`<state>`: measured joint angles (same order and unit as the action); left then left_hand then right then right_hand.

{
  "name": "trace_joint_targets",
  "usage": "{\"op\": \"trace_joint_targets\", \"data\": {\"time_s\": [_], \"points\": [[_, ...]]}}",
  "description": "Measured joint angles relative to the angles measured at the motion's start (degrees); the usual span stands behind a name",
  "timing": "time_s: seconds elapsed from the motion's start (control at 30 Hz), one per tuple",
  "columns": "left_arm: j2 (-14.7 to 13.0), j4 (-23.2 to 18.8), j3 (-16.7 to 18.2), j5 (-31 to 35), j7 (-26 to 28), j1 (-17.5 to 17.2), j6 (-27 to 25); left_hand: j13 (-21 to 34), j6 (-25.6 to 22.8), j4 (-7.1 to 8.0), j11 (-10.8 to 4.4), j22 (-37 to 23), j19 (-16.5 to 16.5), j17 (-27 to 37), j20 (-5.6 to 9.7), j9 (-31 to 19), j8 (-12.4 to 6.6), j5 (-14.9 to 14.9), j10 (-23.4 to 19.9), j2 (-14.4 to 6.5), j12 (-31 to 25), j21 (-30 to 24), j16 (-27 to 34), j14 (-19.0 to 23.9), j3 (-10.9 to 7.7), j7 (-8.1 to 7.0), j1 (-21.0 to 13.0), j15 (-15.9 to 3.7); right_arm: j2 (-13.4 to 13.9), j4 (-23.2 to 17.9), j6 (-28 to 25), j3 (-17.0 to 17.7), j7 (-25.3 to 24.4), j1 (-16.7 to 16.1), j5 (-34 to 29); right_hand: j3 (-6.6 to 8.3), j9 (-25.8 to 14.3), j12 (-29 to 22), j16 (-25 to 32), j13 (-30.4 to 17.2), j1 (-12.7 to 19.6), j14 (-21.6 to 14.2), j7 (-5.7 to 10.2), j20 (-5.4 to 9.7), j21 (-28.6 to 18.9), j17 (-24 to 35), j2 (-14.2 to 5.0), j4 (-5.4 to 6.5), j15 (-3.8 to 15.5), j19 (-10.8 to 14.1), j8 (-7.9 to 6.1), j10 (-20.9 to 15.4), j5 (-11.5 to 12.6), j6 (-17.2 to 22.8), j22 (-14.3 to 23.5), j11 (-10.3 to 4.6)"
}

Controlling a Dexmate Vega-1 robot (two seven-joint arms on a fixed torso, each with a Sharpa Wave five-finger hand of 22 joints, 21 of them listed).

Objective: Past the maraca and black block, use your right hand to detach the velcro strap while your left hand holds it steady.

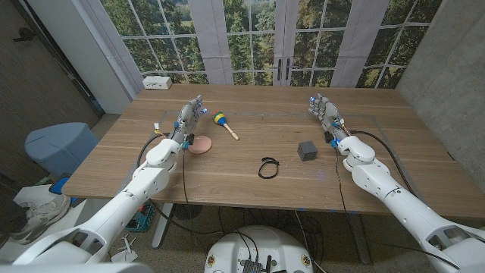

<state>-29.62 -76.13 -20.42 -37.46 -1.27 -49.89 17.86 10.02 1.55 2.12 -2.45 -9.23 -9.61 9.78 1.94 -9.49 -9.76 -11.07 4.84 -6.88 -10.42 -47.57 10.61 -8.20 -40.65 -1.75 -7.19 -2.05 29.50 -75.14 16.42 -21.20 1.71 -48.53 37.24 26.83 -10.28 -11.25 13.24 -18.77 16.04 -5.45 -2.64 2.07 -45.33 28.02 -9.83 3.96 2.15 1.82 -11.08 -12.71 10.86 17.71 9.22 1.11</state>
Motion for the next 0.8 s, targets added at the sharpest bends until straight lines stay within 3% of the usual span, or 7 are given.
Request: {"op": "trace_joint_targets", "data": {"time_s": [0.4, 0.6, 0.8], "points": [[-0.43, -1.05, 0.72, -0.72, -0.14, -1.51, 1.03, 0.0, 0.0, -0.03, -0.01, 0.01, 0.0, 0.19, 0.0, 0.01, 0.0, 0.0, -0.02, 0.0, -0.2, -0.09, 0.26, 0.0, 0.03, 0.0, 0.0, 0.0, 0.14, -0.47, -0.94, 0.02, 0.18, -0.51, 1.01, 0.0, 0.0, 0.0, 0.0, 0.39, 0.25, 0.01, 0.0, -0.01, -0.11, 0.02, 0.15, 0.0, 0.0, 0.0, 0.0, 0.01, 0.0, 0.0, 0.0, 0.0], [-0.65, -1.44, 0.78, -0.11, 0.26, -1.85, 1.71, 0.0, -1.26, -2.58, -0.39, -0.23, 0.0, -0.19, 0.0, 0.01, -0.44, 0.0, -0.87, 0.0, -0.45, 0.75, 0.26, 1.36, 1.3, -0.61, 0.0, 0.11, 0.09, -1.28, -1.03, 0.24, -0.52, -1.45, 1.17, 0.0, 0.01, 0.0, 0.43, 0.78, 0.25, -0.25, -0.41, -0.02, 0.3, -0.24, 0.15, 0.0, 0.17, 0.45, 0.0, -0.55, 0.0, 0.4, 0.0, 0.56], [-0.94, -2.08, 0.51, 1.25, 1.28, -1.9, 2.16, -0.01, -2.18, -3.04, -0.23, -0.26, -0.31, -0.15, -0.31, 0.01, -0.65, 0.0, -1.63, 0.0, -0.84, 1.14, 0.26, 2.4, 1.75, -0.9, 0.0, -0.04, -0.1, -1.61, -1.03, 0.45, -1.35, -2.1, 1.32, -0.01, 0.01, -0.23, 0.88, 1.23, 0.25, -1.07, -0.93, -0.02, 0.84, -0.42, 0.15, -0.5, -0.65, 1.27, 0.0, -1.02, 0.0, 0.92, 0.0, 1.03]]}}
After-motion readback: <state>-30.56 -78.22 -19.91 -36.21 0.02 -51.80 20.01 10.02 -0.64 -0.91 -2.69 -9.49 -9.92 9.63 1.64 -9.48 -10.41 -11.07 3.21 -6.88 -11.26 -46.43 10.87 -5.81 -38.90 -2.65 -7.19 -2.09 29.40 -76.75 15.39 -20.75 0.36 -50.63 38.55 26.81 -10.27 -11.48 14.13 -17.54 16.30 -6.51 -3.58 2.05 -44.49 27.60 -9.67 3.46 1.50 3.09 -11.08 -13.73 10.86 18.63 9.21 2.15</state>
